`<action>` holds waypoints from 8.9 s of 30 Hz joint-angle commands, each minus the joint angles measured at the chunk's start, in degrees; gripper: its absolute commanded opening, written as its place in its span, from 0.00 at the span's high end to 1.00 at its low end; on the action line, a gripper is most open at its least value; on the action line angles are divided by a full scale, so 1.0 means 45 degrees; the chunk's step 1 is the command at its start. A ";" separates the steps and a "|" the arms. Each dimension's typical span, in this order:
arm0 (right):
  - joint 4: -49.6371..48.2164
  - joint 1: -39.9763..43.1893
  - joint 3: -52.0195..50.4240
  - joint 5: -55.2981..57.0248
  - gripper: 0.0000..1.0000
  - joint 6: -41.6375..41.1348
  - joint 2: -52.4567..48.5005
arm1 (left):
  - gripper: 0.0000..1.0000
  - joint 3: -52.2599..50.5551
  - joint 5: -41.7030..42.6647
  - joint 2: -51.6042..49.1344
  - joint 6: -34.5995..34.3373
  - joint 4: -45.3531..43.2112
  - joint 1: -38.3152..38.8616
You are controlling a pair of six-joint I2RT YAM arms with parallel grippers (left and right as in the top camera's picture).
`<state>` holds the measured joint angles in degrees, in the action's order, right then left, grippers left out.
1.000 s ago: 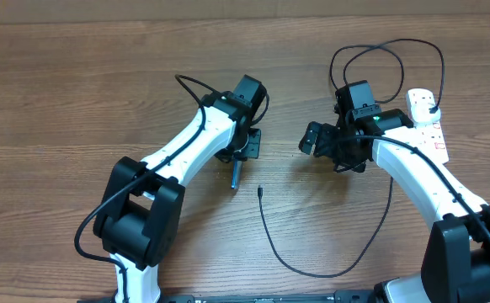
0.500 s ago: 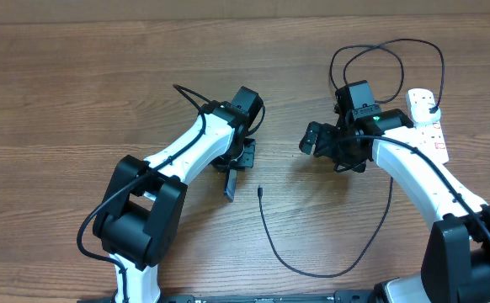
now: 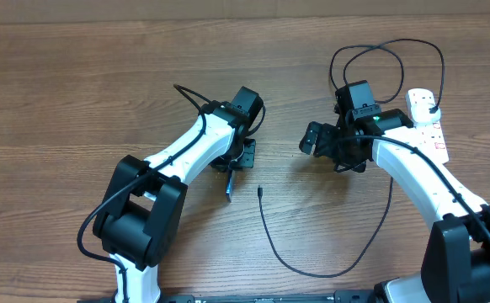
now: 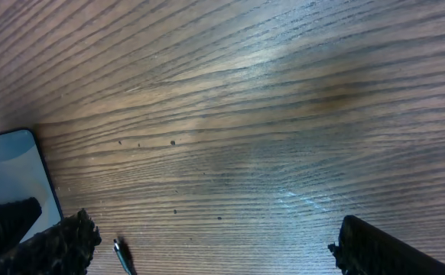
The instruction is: Plug charger to phone and switch on socket
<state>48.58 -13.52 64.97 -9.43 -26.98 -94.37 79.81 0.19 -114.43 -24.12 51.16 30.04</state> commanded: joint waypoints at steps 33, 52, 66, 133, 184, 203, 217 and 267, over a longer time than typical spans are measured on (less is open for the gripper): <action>-0.0063 0.0019 -0.0024 0.0228 0.00 0.0063 -0.0039 | 0.96 0.0141 1.0346 0.3604 -0.0083 -0.0559 -0.3657; 0.0058 -0.0704 -0.0039 -0.2215 0.42 0.1384 -0.0039 | 0.96 0.0117 1.4698 0.3599 0.2822 0.0053 -0.5226; -0.1030 -0.4823 -0.2161 -0.0665 0.59 0.1889 -0.0039 | 0.96 0.0117 1.1448 0.3599 0.1409 0.0355 -0.5955; -0.1972 -0.5838 -0.2948 0.0957 0.83 0.1243 -0.0039 | 0.96 -0.0549 0.7781 0.3594 0.1933 0.1773 -0.3827; -0.1982 -0.5838 -0.2948 0.0996 0.88 0.1243 -0.0039 | 0.96 -0.0622 0.5911 0.3400 0.1919 0.1234 -0.3060; -0.2021 -0.5838 -0.2948 0.0981 0.96 0.1350 -0.0039 | 0.96 -0.0631 0.5663 0.3395 0.1923 0.1151 -0.3060; -0.0034 -0.5833 0.0112 -0.0029 0.84 0.1982 -0.0039 | 0.96 -0.0631 0.5508 0.3395 -0.0170 -0.0058 -0.3997; 0.0034 -0.5804 0.1161 0.1739 0.96 0.0423 -0.3347 | 0.96 -0.0631 0.8252 0.3395 0.0413 0.0335 -0.7504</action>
<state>48.90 -39.51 68.69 -7.20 -25.21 -109.69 76.84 35.20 -98.80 -23.59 52.71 -4.12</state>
